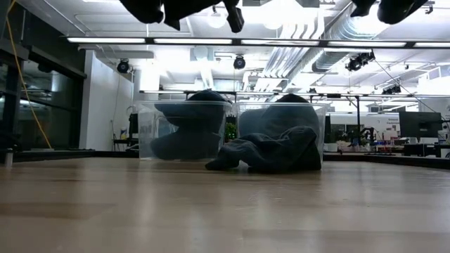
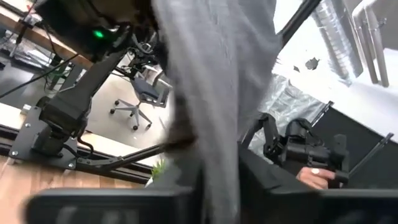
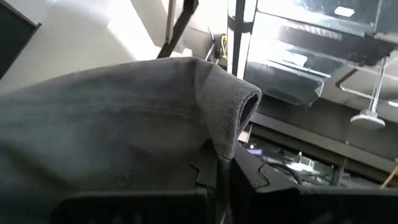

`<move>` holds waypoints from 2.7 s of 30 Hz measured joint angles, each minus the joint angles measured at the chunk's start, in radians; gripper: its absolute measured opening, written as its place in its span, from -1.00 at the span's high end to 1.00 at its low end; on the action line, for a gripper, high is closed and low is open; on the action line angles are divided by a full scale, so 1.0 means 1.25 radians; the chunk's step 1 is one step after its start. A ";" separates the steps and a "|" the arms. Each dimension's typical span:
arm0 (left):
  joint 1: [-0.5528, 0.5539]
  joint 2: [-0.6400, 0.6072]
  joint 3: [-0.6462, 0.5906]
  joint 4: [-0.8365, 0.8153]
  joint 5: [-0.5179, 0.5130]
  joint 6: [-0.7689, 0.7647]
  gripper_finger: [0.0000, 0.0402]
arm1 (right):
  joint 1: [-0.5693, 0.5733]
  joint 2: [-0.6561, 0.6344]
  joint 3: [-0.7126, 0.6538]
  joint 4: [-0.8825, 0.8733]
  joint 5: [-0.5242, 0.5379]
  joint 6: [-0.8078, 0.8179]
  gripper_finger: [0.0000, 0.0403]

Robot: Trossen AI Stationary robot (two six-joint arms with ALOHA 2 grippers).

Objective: Pick and place caps into container
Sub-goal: Put the gray cap into the right transparent container

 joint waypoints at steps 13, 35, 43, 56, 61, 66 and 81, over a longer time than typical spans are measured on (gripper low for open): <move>0.001 -0.002 -0.001 -0.002 -0.005 0.023 0.97 | -0.065 -0.001 0.000 -0.037 -0.022 0.050 0.91; 0.001 0.000 -0.001 -0.094 -0.109 0.090 0.97 | -0.245 -0.140 -0.001 -0.246 -0.012 0.039 -0.06; 0.002 0.000 -0.001 -0.088 -0.120 0.091 0.97 | -0.306 -0.224 -0.001 -0.428 -0.010 -0.001 -0.19; 0.002 0.000 -0.001 -0.086 -0.106 0.093 0.97 | -0.364 -0.294 -0.001 -0.746 0.106 -0.082 -0.19; 0.011 0.000 -0.001 -0.085 -0.094 0.095 0.97 | -0.370 -0.317 -0.001 -0.828 0.179 -0.123 -0.19; 0.029 0.000 -0.001 -0.086 -0.087 0.087 0.97 | -0.370 -0.346 -0.001 -0.889 0.235 -0.146 -0.19; 0.077 0.000 -0.001 -0.156 -0.114 0.086 0.97 | -0.368 -0.503 -0.001 -1.029 0.182 -0.165 -0.19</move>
